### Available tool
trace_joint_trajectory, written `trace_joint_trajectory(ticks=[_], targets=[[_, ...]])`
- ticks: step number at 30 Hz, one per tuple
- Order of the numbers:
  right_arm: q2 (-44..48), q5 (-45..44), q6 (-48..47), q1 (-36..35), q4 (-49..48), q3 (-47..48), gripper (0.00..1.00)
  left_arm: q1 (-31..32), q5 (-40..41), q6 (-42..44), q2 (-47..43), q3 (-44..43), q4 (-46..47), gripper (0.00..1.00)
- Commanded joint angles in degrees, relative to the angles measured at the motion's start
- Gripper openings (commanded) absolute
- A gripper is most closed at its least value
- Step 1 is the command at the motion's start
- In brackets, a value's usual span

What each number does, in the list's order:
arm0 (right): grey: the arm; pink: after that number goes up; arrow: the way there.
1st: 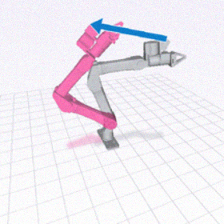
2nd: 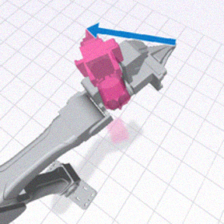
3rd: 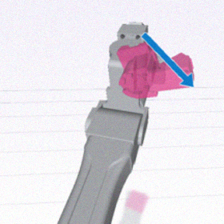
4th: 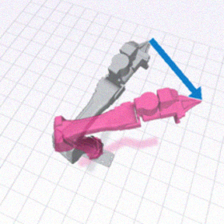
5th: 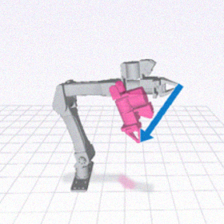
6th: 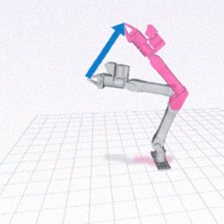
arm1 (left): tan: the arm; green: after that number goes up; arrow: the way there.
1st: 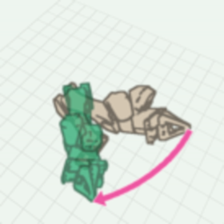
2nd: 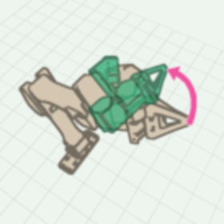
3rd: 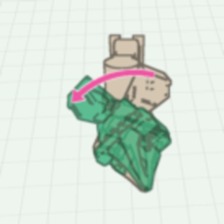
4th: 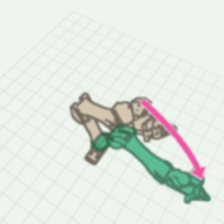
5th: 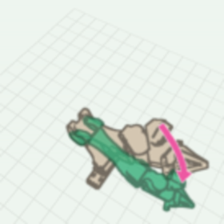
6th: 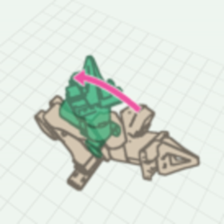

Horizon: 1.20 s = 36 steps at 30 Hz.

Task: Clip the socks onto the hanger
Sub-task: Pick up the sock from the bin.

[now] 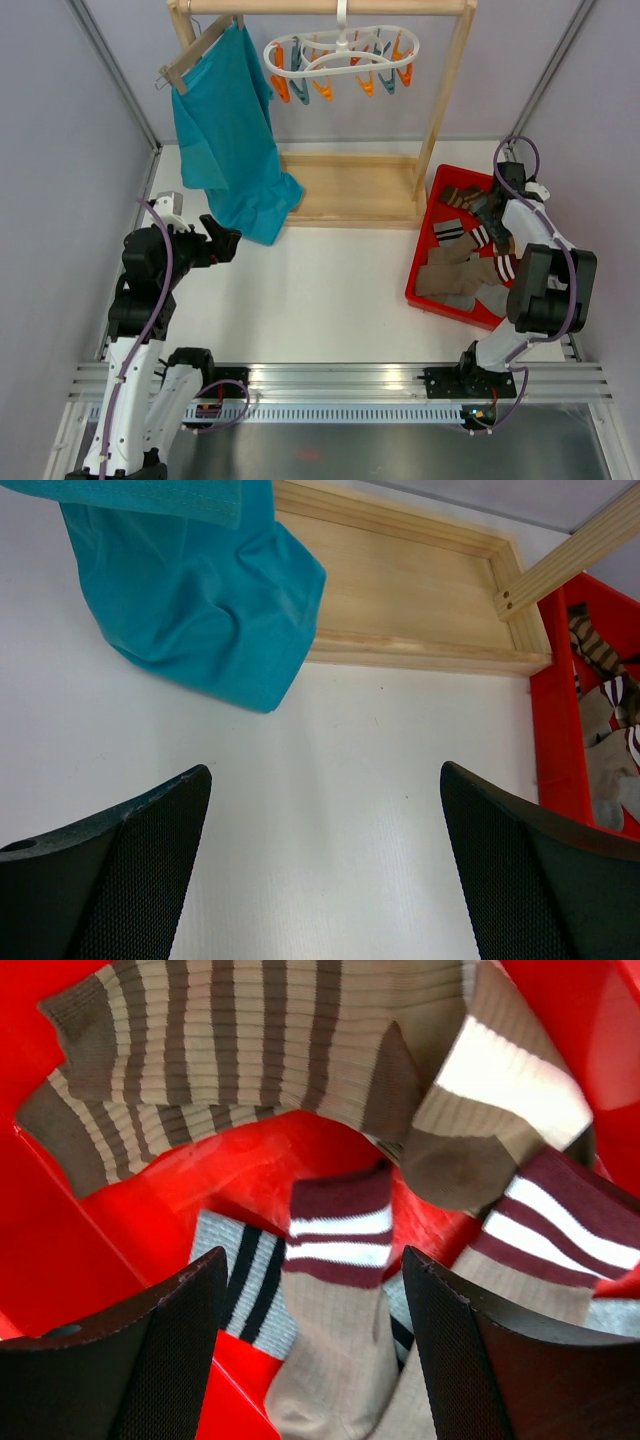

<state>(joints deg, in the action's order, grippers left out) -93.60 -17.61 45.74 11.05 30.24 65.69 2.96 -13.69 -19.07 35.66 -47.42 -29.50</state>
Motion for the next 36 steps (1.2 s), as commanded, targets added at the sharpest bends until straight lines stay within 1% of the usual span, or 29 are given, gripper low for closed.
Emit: trace_joint_trajectory(ticks=[1,5,10,14,16,17,20,25,30,36], targets=[[-2.4,0.7,1.9,0.2,-1.5,2.9,0.76,-0.3,-1.2,-1.8,-0.6,0.0,0.8,1.00],[-4.7,0.6,3.1,0.3,-1.3,3.7,0.75,-0.3,-1.1,-1.8,-0.6,0.0,0.8,1.00],[-6.2,0.9,3.8,0.2,-1.3,4.6,0.71,-0.3,-0.9,-1.9,-0.5,-0.1,0.8,1.00],[-7.6,0.9,3.4,0.2,-1.0,5.1,0.65,-0.3,-0.8,-1.9,-0.5,0.0,0.7,1.00],[-7.7,0.8,3.2,0.2,-1.0,5.0,0.64,-0.3,-0.6,-1.9,-0.3,0.0,0.8,1.00],[-7.6,0.7,3.2,0.3,-1.1,4.8,0.62,-0.3,-0.6,-1.9,-0.4,-0.1,0.7,1.00],[-7.7,0.9,2.9,0.2,-1.2,4.6,0.60,-0.3,-0.7,-1.9,-0.2,0.0,0.6,1.00],[-7.7,1.3,2.0,0.2,-0.9,4.5,0.62,-0.3,-0.8,-1.9,-0.2,-0.1,0.8,1.00],[-8.3,1.8,0.9,0.2,0.1,4.5,0.69,-0.3,-1.0,-1.9,0.0,-0.1,0.7,1.00],[-7.6,1.8,0.3,0.2,0.1,4.2,0.71,-0.3,-1.0,-1.9,0.0,0.0,0.7,1.00]])
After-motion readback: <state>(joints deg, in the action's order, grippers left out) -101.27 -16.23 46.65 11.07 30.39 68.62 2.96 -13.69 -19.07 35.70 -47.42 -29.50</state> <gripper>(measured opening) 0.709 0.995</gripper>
